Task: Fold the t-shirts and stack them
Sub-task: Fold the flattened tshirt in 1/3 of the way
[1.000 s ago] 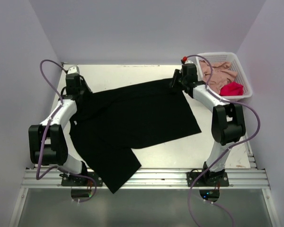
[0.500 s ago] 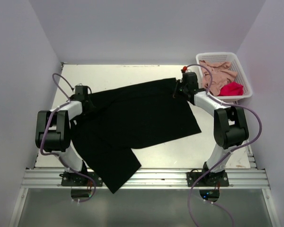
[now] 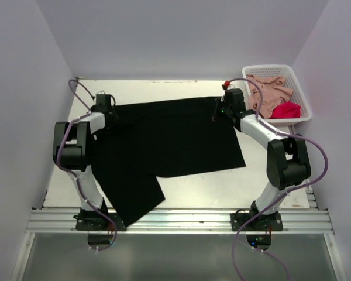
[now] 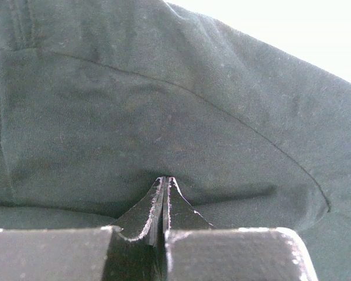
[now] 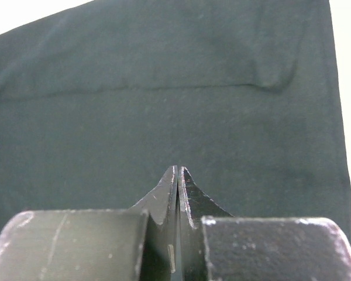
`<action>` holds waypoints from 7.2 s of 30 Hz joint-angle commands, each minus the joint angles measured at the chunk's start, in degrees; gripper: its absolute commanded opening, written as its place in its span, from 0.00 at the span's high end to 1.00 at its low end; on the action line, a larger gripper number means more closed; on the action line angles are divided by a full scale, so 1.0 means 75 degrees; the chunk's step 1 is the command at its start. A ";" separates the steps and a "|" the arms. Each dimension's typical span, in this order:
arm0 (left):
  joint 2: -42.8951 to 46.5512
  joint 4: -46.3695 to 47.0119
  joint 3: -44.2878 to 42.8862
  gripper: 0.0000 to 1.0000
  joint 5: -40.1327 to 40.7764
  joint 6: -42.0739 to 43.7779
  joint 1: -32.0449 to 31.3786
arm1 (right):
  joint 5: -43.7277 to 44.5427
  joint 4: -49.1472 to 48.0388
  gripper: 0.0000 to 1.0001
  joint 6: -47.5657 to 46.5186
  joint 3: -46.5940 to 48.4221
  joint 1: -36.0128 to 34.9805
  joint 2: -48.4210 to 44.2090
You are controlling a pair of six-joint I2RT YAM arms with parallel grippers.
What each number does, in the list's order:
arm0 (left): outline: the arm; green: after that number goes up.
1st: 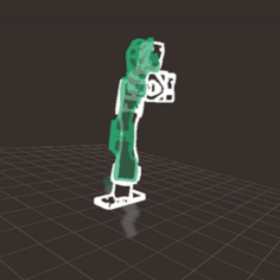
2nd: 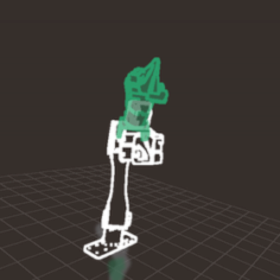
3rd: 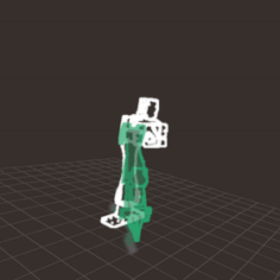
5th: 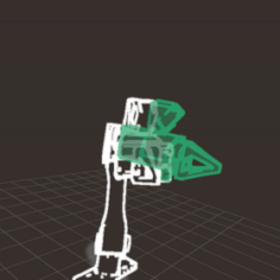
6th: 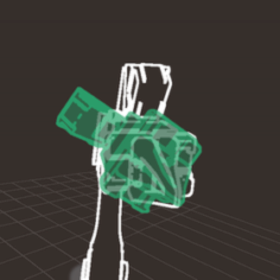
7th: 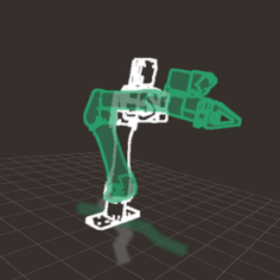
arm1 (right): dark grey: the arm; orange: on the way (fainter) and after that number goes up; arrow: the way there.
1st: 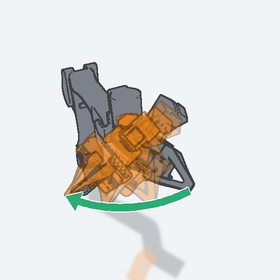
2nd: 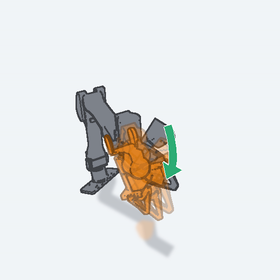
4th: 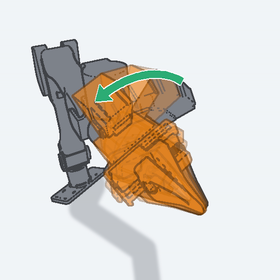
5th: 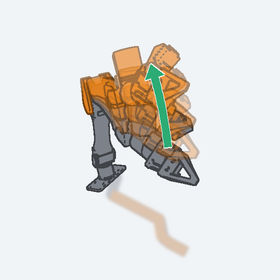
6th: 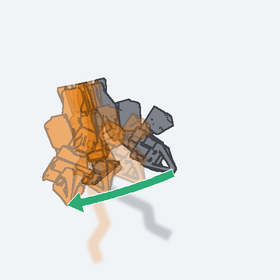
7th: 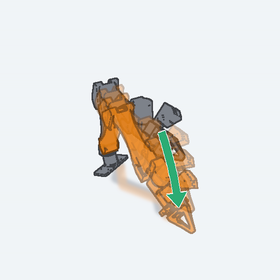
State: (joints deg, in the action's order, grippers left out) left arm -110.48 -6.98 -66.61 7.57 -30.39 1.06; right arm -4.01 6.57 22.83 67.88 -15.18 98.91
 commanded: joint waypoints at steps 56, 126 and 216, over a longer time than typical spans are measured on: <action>0.0164 -0.0710 -0.0564 1.00 -0.0825 0.2025 -0.0938 | -0.0497 0.0238 1.00 -0.0372 -0.0121 -0.0707 -0.0099; -0.0248 -0.1013 -0.1900 1.00 0.0081 0.1908 -0.0938 | -0.0461 0.0378 1.00 -0.0489 -0.0015 -0.0718 0.0171; 0.3527 -0.1495 0.2506 1.00 0.1580 -0.0822 -0.2157 | -0.0661 0.0413 1.00 -0.0513 -0.0050 -0.0707 -0.0040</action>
State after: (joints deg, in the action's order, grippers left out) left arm -83.74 -19.88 -49.06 16.32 -33.98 -14.83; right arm -8.47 9.85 19.81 67.02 -20.25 100.03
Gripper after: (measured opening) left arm 0.006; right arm 0.008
